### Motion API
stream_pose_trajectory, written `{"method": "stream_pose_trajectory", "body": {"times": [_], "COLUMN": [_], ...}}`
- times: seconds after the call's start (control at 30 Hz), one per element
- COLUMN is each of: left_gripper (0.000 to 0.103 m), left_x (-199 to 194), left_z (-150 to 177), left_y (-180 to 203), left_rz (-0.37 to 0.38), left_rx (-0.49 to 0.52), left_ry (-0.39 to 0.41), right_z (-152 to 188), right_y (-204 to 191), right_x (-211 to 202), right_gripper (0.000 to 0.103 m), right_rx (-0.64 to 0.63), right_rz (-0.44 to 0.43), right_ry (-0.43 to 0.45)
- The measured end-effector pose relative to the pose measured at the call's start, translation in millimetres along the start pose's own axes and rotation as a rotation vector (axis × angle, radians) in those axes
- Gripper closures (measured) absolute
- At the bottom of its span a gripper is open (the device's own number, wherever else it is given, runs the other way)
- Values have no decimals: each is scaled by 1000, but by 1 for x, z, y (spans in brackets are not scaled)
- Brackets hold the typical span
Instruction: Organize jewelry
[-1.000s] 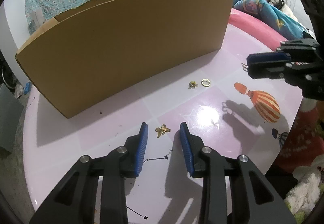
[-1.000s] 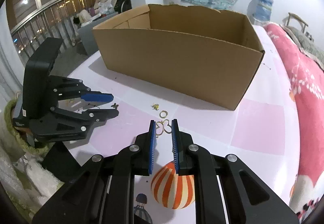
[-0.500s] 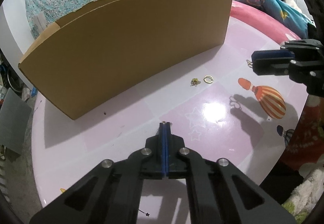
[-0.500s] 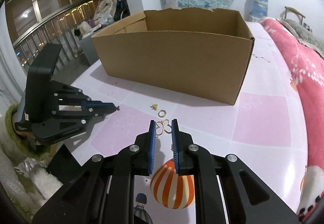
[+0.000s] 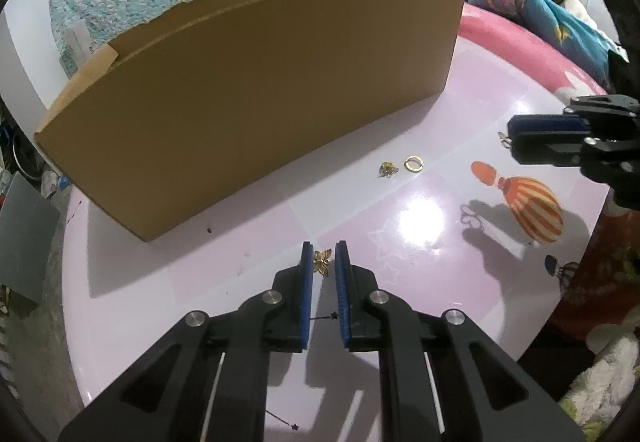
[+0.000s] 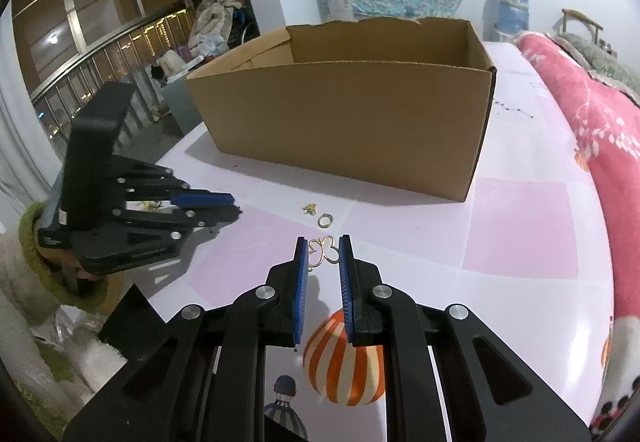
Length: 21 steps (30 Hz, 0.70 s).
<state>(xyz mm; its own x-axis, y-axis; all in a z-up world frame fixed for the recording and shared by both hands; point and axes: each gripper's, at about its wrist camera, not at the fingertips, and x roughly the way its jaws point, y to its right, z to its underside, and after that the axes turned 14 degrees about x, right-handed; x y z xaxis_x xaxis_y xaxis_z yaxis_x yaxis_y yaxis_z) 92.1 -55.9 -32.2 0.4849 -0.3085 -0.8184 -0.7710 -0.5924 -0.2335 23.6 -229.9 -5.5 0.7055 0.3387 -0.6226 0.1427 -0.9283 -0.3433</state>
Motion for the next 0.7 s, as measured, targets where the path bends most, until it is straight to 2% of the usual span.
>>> {"method": "stream_pose_trajectory", "body": {"times": [0.17,0.23,0.37,0.7], "left_gripper": [92,97,97,97], "left_x": [1,1,1,-6], "left_z": [-1,-2,-4,-4], "left_y": [-1,0,7,9], "left_rz": [6,16,-12,6], "left_rx": [32,43,85,66], "left_ry": [-2,-4,-2,22], "right_z": [2,1,2,0], "right_y": [2,2,2,1], "right_x": [0,0,1,-3], "right_gripper": [90,90,90,90], "right_rx": [11,15,16,21], "right_rz": [-7,-10,-14,-12], "right_ry": [1,1,2,15]}}
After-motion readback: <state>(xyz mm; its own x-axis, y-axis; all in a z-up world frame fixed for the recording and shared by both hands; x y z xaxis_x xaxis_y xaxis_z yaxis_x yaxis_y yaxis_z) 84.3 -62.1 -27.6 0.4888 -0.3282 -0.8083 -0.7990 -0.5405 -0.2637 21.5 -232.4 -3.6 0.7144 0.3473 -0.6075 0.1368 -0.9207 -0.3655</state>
